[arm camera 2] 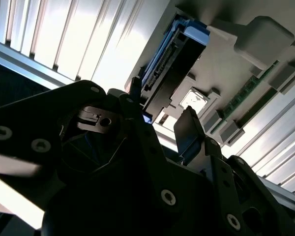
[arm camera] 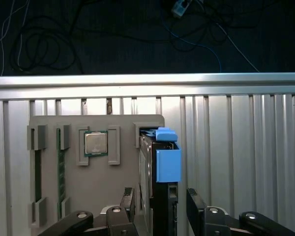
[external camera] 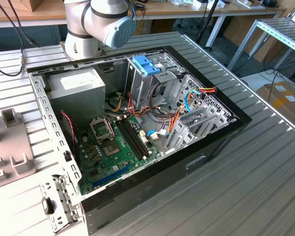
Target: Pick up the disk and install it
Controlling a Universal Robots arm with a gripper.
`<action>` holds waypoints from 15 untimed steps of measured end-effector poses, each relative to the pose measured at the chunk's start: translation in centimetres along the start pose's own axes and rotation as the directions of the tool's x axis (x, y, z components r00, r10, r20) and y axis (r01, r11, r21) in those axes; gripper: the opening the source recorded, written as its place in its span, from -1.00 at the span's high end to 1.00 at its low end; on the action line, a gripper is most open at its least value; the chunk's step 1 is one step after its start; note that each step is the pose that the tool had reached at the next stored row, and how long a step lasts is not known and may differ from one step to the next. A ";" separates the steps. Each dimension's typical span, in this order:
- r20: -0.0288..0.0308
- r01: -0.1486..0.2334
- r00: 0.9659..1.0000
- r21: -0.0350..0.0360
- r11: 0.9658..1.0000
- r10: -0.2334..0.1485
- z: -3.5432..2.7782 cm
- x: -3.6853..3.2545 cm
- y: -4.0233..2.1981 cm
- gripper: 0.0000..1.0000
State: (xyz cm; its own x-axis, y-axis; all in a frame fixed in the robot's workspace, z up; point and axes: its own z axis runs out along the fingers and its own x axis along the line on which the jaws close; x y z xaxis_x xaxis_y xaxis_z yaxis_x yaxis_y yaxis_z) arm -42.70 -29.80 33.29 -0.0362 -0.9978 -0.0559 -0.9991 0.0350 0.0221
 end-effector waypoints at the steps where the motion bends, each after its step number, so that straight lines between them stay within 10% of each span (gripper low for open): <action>1: 0.000 0.000 1.000 0.000 1.000 0.000 0.06 0.00 0.00 -0.08; 15: 0.000 0.000 1.000 0.000 1.000 0.000 0.96 0.05 0.04 -0.08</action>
State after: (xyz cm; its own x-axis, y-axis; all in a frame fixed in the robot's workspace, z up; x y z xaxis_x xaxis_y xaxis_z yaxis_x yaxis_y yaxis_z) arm -42.76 -29.80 32.32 -0.0361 -0.9978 -0.0559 -0.9991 0.0349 0.0221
